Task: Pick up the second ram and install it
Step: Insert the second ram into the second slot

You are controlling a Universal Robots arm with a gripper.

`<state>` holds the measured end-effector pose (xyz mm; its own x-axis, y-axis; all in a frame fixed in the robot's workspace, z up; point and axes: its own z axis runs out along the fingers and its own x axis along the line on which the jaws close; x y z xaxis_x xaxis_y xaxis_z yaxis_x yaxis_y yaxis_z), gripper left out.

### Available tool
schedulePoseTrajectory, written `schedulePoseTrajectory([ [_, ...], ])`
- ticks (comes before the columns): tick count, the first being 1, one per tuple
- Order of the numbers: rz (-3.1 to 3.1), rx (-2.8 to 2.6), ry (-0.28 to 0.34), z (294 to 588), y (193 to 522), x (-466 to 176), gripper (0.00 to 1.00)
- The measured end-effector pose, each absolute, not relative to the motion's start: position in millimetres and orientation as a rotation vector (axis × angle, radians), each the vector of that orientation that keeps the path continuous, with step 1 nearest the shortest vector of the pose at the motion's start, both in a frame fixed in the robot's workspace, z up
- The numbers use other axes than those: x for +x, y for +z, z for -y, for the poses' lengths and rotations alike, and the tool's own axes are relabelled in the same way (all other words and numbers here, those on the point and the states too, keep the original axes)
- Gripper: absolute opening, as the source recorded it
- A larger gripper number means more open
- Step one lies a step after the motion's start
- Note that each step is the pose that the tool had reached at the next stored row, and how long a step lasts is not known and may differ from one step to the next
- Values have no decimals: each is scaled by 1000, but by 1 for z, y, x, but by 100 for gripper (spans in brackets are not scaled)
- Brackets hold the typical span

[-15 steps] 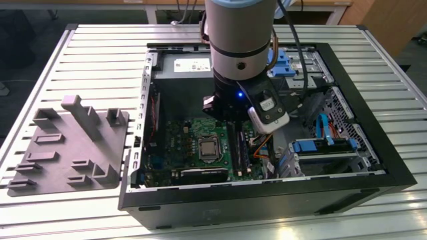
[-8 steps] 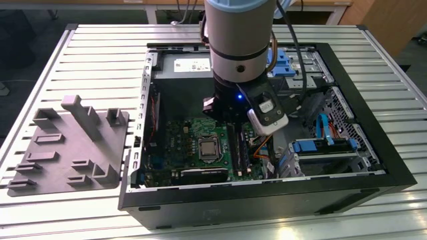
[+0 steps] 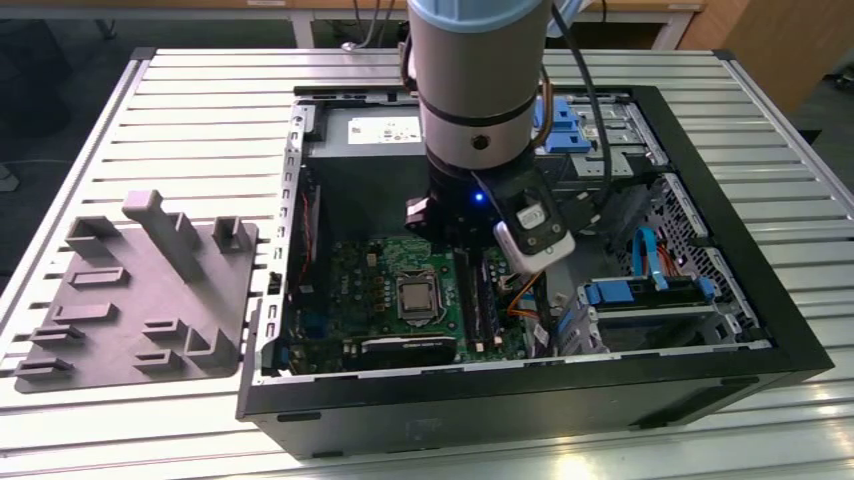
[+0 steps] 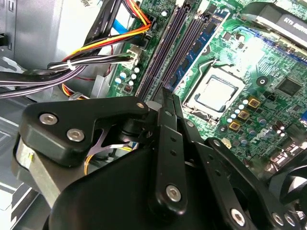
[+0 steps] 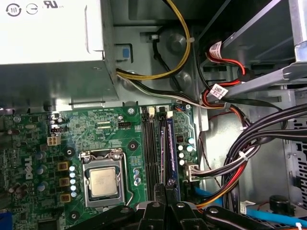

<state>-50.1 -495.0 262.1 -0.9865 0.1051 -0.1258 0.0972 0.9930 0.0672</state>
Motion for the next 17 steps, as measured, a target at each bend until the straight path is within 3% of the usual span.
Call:
schedulePoseTrajectory([
  [17, -3007, 152, 92, 495, 252, -50, 12],
])
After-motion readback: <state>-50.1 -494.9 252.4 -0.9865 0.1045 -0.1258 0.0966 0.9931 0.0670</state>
